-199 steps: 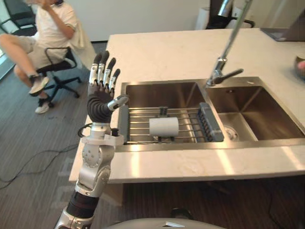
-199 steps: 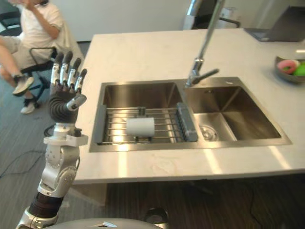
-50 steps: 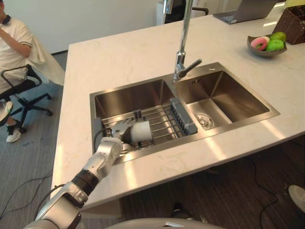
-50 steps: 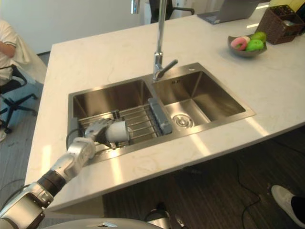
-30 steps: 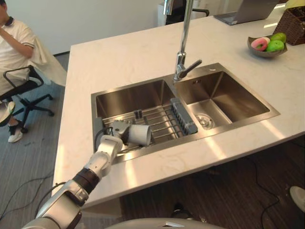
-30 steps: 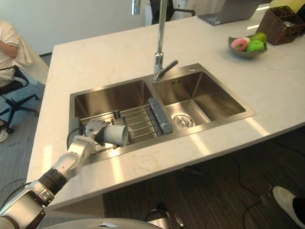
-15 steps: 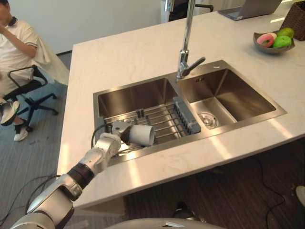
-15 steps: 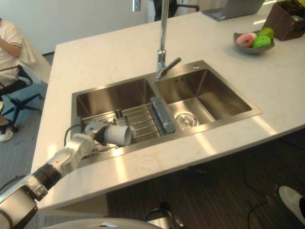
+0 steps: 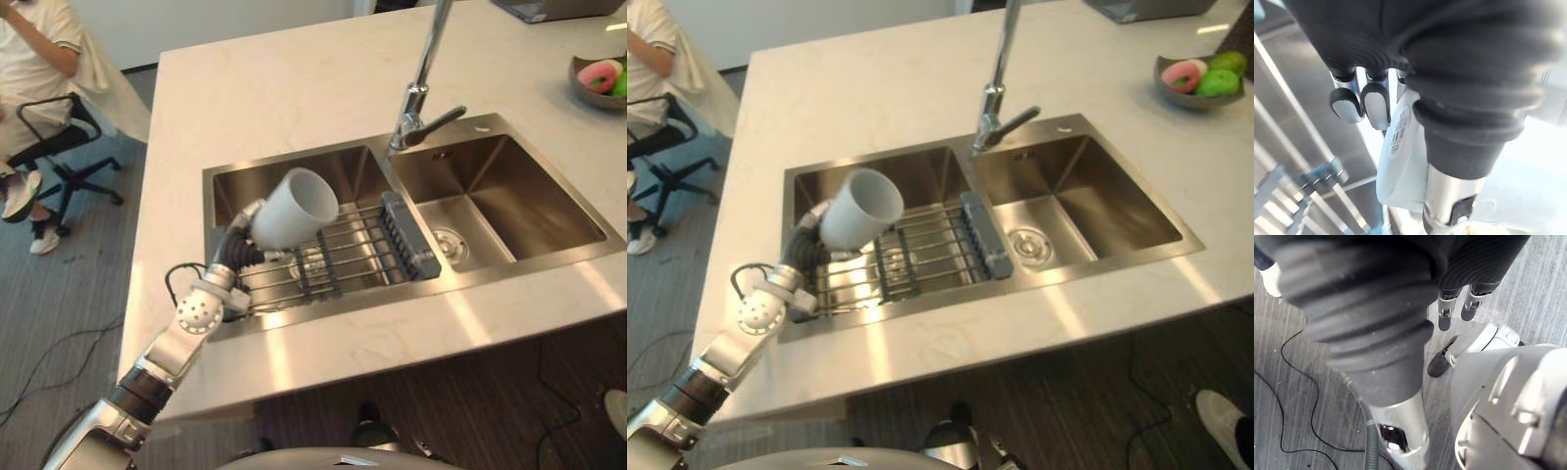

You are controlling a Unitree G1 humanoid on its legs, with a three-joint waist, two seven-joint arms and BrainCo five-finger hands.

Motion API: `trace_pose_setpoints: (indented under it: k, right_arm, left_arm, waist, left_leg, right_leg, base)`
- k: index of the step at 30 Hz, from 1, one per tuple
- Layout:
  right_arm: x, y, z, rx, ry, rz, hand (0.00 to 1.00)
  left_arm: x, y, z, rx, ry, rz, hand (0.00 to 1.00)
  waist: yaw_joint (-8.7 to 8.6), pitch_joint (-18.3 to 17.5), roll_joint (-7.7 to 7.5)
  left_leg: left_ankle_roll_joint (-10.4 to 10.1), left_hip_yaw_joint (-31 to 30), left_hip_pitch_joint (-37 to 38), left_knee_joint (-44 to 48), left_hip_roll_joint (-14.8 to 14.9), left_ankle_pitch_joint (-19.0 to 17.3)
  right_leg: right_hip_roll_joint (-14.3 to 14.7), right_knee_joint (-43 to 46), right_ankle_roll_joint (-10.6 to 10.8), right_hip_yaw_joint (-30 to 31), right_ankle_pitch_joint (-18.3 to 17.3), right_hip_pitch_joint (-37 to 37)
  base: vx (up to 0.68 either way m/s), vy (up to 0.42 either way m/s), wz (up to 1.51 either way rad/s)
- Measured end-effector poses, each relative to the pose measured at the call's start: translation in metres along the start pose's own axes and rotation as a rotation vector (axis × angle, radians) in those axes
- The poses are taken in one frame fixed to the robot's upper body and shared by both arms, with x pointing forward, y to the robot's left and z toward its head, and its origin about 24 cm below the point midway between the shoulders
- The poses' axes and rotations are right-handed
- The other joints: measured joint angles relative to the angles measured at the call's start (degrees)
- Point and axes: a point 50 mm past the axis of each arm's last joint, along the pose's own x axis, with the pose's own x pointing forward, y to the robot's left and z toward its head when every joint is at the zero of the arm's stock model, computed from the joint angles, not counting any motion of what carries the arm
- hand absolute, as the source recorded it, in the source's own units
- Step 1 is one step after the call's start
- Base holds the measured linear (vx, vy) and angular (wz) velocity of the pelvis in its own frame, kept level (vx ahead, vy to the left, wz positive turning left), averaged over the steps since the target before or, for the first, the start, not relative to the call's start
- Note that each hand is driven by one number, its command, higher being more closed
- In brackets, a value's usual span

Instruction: Walk over to the sink, pick up the cup, carry it to the dishwasher, place the cup inside the dishwasher, then close the dishwasher door

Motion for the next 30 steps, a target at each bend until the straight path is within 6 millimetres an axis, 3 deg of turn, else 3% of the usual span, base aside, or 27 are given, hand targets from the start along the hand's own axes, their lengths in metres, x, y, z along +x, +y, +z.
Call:
trace_pose_setpoints:
  k: [2,11,16,20,30]
  right_arm:
    - [0.000,0.001,0.001,-0.027,-0.001,0.016,0.00]
    - [0.000,0.000,0.006,-0.047,-0.008,0.012,0.00]
    - [0.000,-0.002,0.003,-0.090,0.002,-0.001,0.00]
    - [-0.002,-0.010,-0.004,-0.120,0.021,-0.007,0.00]
    - [-0.003,-0.009,-0.013,-0.154,0.048,0.005,0.00]
  left_arm:
    - [0.001,0.010,0.009,-0.111,-0.032,0.060,1.00]
    - [-0.001,0.016,0.013,-0.415,-0.002,0.084,1.00]
    - [-0.005,0.021,0.016,-0.549,-0.009,0.184,1.00]
    - [-0.011,0.035,0.029,-0.586,-0.075,0.273,1.00]
    - [-0.037,0.047,0.027,-0.648,-0.085,0.416,1.00]
  waist:
    - [1.70,-0.06,0.04]
    - [4.05,-0.60,-0.01]
    - [5.35,-2.38,-0.53]
    - [6.77,-3.72,-1.20]
    - [10.46,-5.41,-2.72]
  left_leg:
    - [0.24,-0.43,-0.15,0.01,-0.12,0.16]
    - [1.01,-3.73,-1.68,0.06,-0.85,1.16]
    - [1.16,-4.92,-2.79,-0.23,-1.03,1.79]
    - [1.33,-6.53,-3.71,-0.23,-1.30,2.35]
    - [2.34,-8.86,-3.59,-1.44,-3.05,3.80]
  right_leg:
    - [-0.10,-0.01,0.00,-0.45,0.00,0.08]
    - [-0.75,-0.02,0.10,-3.60,0.08,0.67]
    - [-0.87,0.01,0.10,-4.79,0.07,0.60]
    - [-1.04,0.26,0.10,-6.19,0.07,0.83]
    - [-2.51,0.42,0.80,-7.90,0.47,1.89]
  base:
    - [-0.05,0.004,0.13]
    - [-0.03,0.007,0.19]
    - [0.00,0.007,0.13]
    - [-0.01,0.004,0.20]
    - [-0.04,0.024,0.13]
